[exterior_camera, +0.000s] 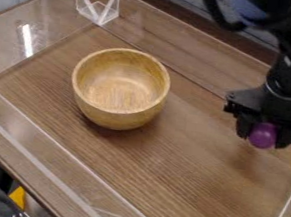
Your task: Put the purple eggplant in the brown bowl
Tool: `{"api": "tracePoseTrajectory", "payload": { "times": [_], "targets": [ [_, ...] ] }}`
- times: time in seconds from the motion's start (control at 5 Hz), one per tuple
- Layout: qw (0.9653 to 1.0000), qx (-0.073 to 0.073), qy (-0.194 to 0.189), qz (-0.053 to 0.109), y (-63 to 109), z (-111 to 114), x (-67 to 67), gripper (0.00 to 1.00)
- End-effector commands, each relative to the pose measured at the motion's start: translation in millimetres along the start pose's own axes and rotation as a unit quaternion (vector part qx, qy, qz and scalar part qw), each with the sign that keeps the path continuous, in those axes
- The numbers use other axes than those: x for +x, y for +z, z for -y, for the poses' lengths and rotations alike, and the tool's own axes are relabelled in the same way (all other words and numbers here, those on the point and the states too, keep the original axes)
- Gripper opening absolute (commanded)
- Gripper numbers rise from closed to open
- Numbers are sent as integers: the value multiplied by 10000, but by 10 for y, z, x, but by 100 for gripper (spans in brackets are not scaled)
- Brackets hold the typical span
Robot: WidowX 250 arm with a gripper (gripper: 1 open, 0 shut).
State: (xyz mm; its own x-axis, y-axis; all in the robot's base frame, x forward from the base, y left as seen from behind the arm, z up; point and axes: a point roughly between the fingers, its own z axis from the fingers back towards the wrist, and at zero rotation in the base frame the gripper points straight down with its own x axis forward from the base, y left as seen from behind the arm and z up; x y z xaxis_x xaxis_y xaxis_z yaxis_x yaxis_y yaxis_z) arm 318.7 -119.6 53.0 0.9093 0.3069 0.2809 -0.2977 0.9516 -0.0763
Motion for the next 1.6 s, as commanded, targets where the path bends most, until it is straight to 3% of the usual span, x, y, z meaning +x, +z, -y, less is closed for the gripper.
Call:
{"api": "tracePoseTrajectory", "payload": {
  "times": [0.0,0.2,0.4,0.8,1.0,1.2,1.4],
  "targets": [
    [9994,-129,169,268,46,42,165,0],
    [9990,-64,338,289,-37,-5,233,0],
    [9983,13,502,299,-86,-69,278,100],
    [9960,129,827,328,-249,-101,342,100],
    [9969,118,708,306,-193,-131,394,100],
    [9974,105,636,310,-148,-125,428,0],
    [9975,68,615,328,-12,-146,487,0]
  ]
}}
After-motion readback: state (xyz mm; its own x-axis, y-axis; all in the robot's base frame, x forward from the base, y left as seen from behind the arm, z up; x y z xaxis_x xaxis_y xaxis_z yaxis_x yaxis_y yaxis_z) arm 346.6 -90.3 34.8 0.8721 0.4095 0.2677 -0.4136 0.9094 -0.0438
